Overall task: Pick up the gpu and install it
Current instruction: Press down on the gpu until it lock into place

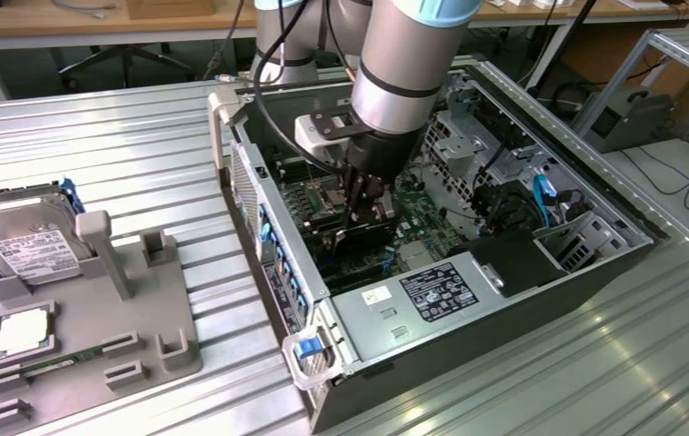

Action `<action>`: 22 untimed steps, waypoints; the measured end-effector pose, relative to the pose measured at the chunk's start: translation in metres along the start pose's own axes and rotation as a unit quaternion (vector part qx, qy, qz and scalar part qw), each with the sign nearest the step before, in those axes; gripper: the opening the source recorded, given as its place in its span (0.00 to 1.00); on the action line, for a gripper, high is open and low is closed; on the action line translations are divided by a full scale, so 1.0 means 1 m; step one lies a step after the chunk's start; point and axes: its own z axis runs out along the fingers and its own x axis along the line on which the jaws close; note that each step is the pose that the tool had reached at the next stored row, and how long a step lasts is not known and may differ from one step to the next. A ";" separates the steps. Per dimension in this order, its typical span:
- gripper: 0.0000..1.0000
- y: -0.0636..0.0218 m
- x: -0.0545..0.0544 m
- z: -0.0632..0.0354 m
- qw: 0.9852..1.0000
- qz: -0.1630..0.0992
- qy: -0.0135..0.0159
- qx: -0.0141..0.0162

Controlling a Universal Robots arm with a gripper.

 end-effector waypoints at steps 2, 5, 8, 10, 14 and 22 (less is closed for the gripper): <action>0.11 0.0000 0.000 0.0000 1.000 0.000 0.000 0.000; 0.11 0.0001 0.000 0.0003 1.000 0.000 0.000 0.000; 0.11 0.0003 0.000 0.0008 1.000 0.000 0.000 0.000; 0.11 0.0003 0.000 0.0010 1.000 0.000 0.000 0.000; 0.11 0.0034 0.000 0.0020 1.000 0.000 0.000 0.000; 0.11 0.0034 0.000 0.0021 1.000 0.000 0.000 0.000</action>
